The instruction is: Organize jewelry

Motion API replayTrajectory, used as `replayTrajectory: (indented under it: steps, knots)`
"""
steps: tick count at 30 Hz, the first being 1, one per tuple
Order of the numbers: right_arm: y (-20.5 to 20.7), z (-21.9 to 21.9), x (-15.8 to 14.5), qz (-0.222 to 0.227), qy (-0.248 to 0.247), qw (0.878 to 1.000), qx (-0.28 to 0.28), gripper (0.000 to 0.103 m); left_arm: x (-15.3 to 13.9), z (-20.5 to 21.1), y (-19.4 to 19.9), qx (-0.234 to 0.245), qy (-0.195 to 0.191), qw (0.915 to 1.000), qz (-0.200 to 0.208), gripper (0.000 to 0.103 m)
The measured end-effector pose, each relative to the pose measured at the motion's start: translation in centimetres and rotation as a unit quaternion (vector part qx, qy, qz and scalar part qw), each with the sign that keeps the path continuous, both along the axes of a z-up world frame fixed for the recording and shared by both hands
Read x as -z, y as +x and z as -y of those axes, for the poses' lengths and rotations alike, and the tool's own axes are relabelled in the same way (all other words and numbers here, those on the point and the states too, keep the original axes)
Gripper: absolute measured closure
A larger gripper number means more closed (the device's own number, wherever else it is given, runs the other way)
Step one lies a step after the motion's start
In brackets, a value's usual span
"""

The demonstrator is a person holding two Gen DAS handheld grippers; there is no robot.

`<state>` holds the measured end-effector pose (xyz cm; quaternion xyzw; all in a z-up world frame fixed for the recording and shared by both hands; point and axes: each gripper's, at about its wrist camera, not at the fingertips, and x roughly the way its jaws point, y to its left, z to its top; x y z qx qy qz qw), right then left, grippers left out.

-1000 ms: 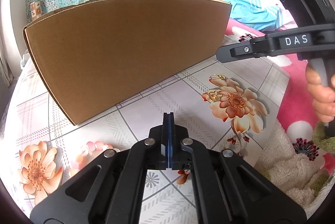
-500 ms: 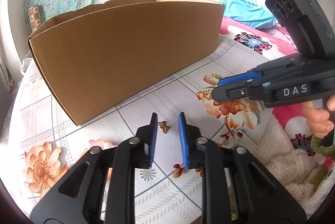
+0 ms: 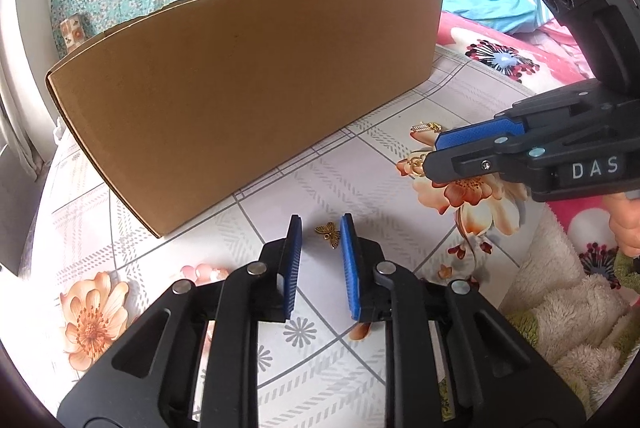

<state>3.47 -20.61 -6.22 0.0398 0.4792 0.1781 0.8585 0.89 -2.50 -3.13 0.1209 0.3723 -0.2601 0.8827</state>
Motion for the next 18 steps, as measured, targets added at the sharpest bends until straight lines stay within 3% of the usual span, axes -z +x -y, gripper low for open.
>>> replayTrajectory:
  steps: [4, 13, 18]
  knots:
    - [-0.5, -0.6, -0.1, 0.010, -0.014, 1.000, -0.003, 0.079, 0.1, 0.5, 0.1, -0.001, 0.005, 1.0000, 0.004, 0.098]
    - [-0.3, -2.2, -0.3, 0.022, -0.056, 0.998, -0.008, 0.080, 0.2, 0.3, 0.1, -0.005, 0.002, 1.0000, 0.005, 0.098]
    - [0.3, -3.0, 0.3, 0.016, -0.080, 0.997, -0.012, 0.090, 0.3, 0.1, 0.1, -0.005, -0.001, 1.0000, 0.006, 0.099]
